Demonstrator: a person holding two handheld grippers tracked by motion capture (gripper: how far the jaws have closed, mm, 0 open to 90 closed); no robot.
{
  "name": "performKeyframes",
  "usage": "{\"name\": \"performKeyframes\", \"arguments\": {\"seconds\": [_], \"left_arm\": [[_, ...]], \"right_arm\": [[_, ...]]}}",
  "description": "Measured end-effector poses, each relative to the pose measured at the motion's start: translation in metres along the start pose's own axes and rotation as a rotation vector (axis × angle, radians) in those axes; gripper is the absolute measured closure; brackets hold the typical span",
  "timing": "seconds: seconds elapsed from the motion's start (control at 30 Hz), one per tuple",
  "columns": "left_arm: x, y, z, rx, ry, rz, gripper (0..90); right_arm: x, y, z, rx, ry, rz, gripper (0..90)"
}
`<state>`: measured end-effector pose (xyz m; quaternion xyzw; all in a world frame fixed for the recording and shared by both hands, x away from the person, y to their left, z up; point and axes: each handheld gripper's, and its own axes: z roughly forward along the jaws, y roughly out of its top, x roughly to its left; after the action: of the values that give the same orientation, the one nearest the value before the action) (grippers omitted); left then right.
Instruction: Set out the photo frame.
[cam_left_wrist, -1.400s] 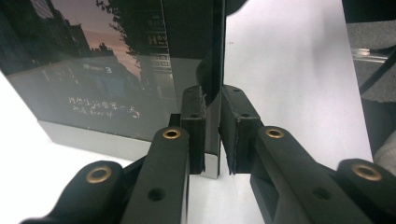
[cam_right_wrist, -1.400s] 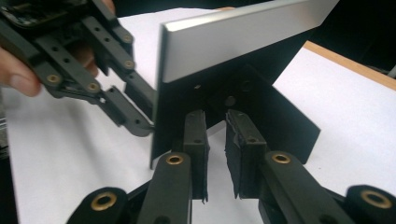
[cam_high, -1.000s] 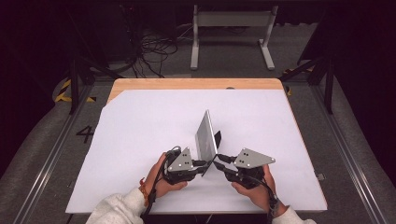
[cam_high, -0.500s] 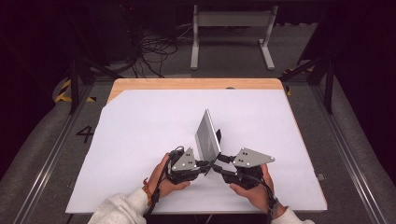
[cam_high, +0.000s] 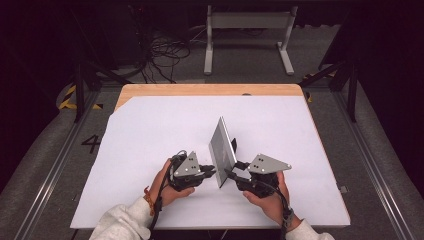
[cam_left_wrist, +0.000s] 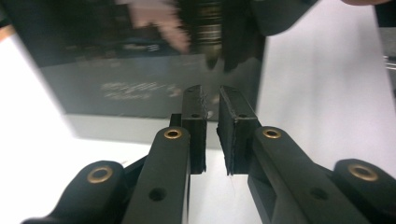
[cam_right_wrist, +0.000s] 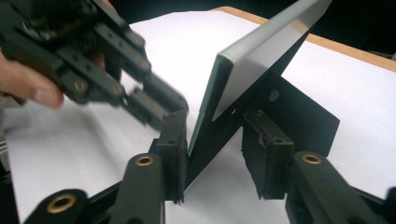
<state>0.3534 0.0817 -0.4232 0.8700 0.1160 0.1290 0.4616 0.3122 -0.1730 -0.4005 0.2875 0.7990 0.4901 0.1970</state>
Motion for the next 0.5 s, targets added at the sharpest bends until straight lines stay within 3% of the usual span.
{"name": "performKeyframes", "arguments": {"seconds": [0.07, 0.3, 0.5], "left_arm": [[0.008, -0.003, -0.011, -0.005, 0.039, -0.010, 78.9], [0.025, -0.017, -0.041, -0.026, 0.106, -0.058, 76.7], [0.028, -0.028, -0.056, -0.023, 0.126, -0.082, 74.8]], "right_arm": [[0.002, -0.002, 0.004, 0.003, -0.035, 0.009, 54.9], [0.006, -0.006, 0.015, 0.008, -0.050, 0.008, 56.9], [0.006, -0.008, 0.018, 0.006, -0.040, 0.003, 60.0]]}}
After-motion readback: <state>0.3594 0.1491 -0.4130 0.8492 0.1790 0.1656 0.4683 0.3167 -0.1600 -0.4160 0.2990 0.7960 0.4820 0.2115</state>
